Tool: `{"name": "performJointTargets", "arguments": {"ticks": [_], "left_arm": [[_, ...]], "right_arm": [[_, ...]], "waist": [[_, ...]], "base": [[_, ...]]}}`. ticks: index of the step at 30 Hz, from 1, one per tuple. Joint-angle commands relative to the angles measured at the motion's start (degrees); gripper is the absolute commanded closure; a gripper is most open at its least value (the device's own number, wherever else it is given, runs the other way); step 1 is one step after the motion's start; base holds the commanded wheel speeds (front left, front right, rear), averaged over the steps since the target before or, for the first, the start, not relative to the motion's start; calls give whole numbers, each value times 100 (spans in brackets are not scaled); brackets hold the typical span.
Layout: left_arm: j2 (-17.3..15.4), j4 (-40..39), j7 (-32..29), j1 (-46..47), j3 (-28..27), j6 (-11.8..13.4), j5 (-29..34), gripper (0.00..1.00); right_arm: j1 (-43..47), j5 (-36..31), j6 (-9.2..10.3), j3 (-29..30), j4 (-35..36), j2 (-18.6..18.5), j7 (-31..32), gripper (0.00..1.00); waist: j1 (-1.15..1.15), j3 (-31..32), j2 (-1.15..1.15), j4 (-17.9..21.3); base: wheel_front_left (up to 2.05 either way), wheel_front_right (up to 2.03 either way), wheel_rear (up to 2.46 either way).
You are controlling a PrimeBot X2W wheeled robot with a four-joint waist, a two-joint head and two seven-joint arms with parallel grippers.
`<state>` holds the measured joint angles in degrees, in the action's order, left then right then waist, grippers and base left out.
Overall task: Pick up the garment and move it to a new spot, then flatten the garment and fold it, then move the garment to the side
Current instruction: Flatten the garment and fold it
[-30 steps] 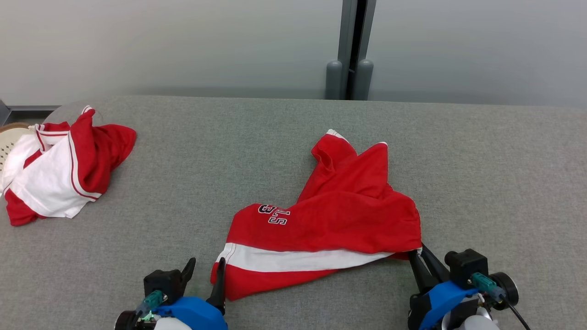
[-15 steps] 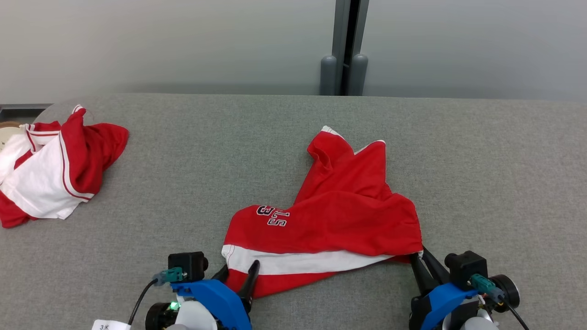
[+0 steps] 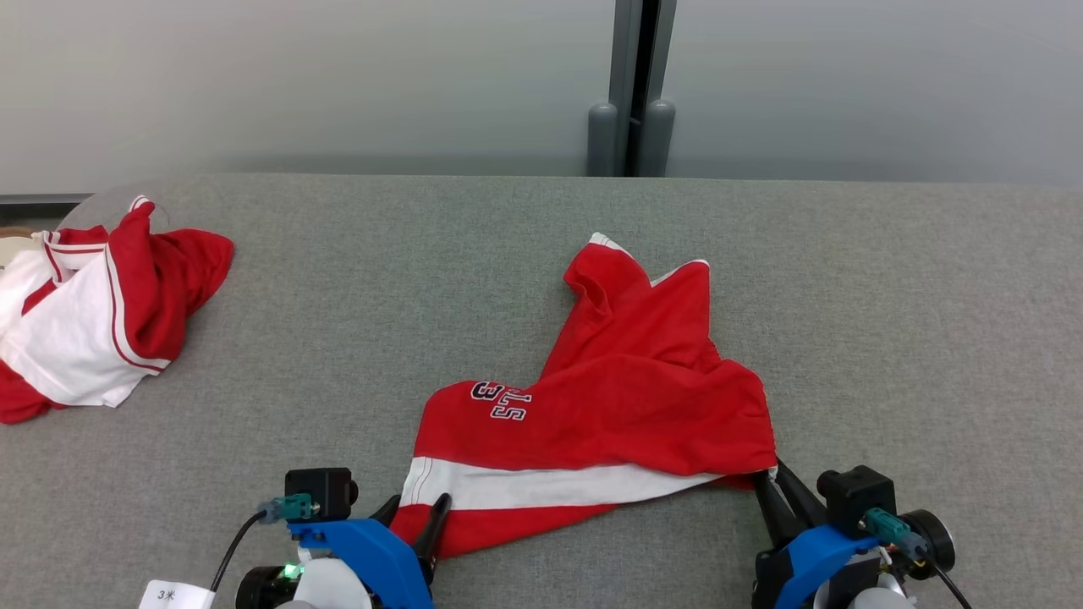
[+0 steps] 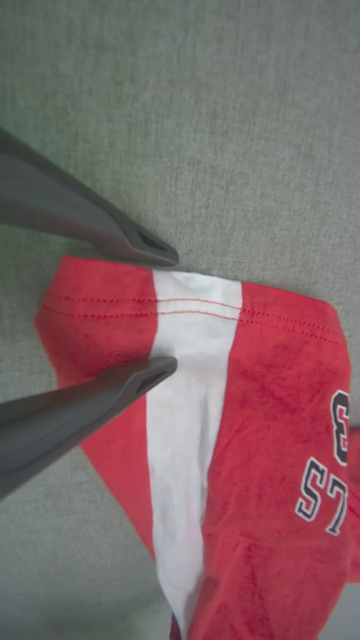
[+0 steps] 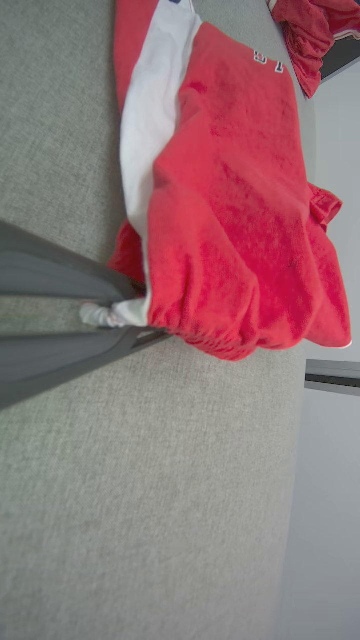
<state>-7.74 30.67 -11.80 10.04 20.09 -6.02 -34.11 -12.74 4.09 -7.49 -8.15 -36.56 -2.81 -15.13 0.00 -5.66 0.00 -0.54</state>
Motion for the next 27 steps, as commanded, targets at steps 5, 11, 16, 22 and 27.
{"name": "performJointTargets", "arguments": {"ticks": [5,11,16,22,27], "left_arm": [[-61,92,-171,4,64,35,-25,0],[59,-108,-103,8,90,-53,-257,0],[119,-265,-12,27,63,-93,-460,27],[107,-338,147,65,56,-111,-552,64],[66,-173,194,115,179,-110,-443,100]], "right_arm": [[-44,5,-1,-28,-27,-15,-3,100],[-22,26,-1,-26,-40,-15,-3,100],[-1,45,-1,-41,-55,-15,-3,100],[28,56,-1,-52,-64,-15,-3,100],[54,77,-1,-90,-67,-15,-3,100]], "waist": [[0,-1,0,8],[0,16,0,11],[0,34,0,22],[0,53,0,34],[0,82,0,52]], "base": [[0,0,0],[0,0,0],[0,0,0],[0,0,0],[0,0,0]]}}
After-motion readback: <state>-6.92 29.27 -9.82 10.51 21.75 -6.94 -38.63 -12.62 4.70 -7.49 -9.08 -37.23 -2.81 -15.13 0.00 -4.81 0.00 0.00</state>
